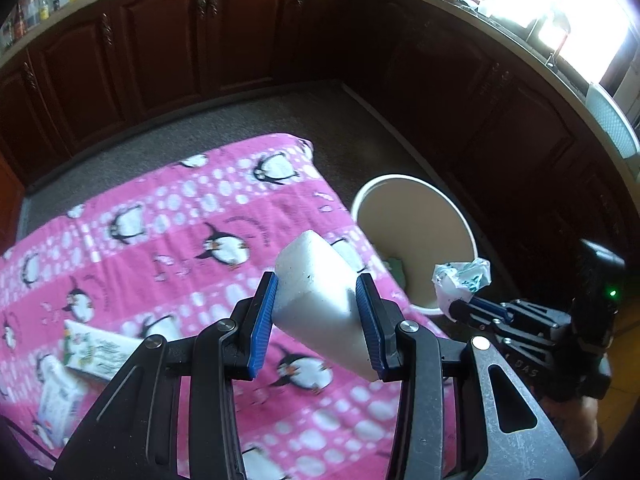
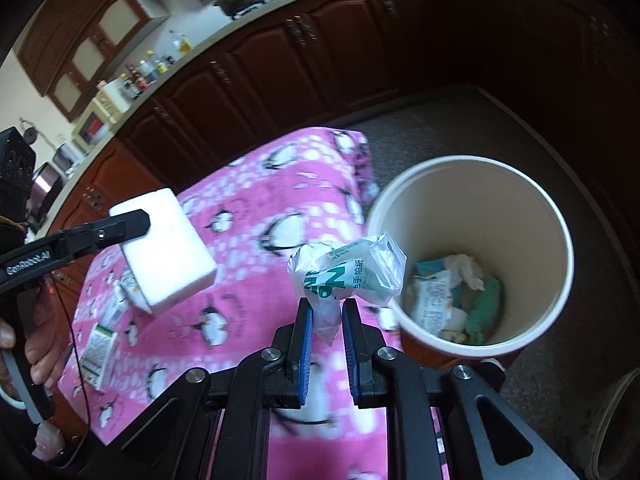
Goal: Collect trash
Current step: 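Carry foam block and wrapper over the white bin and open both grippers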
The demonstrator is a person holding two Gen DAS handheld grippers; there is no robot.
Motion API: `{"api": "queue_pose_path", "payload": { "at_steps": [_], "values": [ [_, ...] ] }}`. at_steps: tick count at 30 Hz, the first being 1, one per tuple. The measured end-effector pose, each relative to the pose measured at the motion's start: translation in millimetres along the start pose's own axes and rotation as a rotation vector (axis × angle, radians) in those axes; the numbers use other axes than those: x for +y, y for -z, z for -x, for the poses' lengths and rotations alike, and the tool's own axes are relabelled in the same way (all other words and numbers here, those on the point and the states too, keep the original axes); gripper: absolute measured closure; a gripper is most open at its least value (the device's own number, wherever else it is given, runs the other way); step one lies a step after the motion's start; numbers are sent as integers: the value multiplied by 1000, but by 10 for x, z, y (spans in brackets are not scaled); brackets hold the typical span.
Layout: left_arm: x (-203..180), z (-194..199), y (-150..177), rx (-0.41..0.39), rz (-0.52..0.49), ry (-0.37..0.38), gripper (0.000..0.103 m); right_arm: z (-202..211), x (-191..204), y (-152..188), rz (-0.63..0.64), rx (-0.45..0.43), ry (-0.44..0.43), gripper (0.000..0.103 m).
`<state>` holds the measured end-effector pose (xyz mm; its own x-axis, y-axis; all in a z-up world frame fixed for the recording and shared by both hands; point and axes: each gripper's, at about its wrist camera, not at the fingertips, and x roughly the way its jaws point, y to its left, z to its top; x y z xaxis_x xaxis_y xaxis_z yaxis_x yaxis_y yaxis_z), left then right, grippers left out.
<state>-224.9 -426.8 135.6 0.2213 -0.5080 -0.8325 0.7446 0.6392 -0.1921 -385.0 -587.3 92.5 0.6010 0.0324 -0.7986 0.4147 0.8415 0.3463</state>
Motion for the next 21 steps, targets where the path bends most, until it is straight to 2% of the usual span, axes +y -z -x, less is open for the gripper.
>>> {"api": "queue_pose_path", "payload": {
  "at_steps": [13,19,21],
  "values": [
    [-391,-588,-252,8,39,21,65,-311,-715,-40,-114,56,99,89],
    [-521,-795,-281,22,31,13,65,-451,-824,-73,-122,63,136,89],
    [-524,-844,-288,29,36,12,65,-483,-881,-82,-137,83,159,80]
  ]
}}
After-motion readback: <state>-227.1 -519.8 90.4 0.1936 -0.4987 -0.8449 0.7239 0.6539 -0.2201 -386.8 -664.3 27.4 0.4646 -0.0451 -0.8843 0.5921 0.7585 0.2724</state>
